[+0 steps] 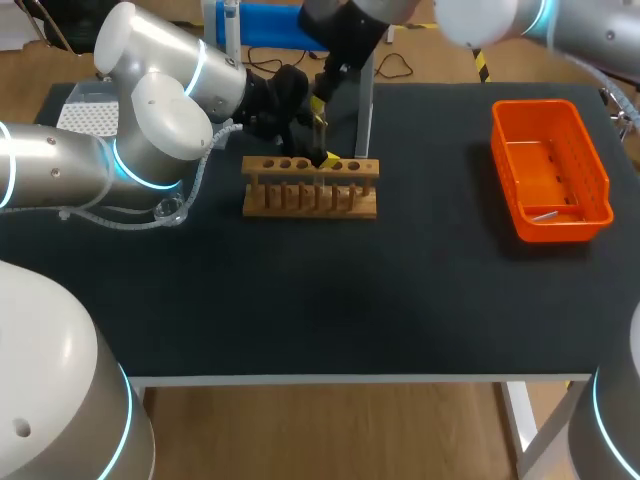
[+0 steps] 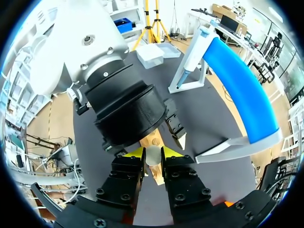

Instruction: Invert the test tube, pick up the pipette, mount the tip to pipette, aspirate from beaker and dispense into the tube, eject the tip, return the pipette, and cap with the stopper.

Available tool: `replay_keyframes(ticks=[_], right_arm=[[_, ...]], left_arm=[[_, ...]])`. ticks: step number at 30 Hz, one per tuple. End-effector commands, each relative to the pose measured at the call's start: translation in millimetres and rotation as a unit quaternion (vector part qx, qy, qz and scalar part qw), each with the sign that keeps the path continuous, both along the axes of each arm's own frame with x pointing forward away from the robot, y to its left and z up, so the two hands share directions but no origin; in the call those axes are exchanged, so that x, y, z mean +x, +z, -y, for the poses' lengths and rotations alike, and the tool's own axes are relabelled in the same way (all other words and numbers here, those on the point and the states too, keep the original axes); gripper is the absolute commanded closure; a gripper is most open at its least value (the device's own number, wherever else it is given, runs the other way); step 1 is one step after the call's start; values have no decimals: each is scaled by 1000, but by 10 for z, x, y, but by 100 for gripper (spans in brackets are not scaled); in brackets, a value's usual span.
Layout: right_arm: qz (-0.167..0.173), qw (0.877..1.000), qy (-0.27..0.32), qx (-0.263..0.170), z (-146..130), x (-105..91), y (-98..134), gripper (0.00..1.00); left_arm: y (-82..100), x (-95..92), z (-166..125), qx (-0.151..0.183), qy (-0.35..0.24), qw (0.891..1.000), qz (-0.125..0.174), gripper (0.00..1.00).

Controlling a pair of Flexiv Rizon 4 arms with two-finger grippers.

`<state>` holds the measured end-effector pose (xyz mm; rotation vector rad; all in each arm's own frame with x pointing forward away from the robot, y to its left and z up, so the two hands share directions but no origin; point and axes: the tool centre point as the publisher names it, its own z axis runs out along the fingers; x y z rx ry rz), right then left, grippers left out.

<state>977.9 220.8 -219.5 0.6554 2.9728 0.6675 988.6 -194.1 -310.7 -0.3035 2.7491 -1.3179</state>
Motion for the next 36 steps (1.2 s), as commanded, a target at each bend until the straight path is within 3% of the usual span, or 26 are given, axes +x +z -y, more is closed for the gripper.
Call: replay_keyframes(ticks=[1,23,36], right_arm=[[3,1000,0,1,21,-22,16,100],[-9,1000,1,-13,-5,29,-147,100],[2,1000,2,-7,7,74,-22,100]], left_arm=[[-12,2,1,-2,0,1000,1,0],[-12,2,1,-2,0,1000,1,0],[-12,2,1,-2,0,1000,1,0]])
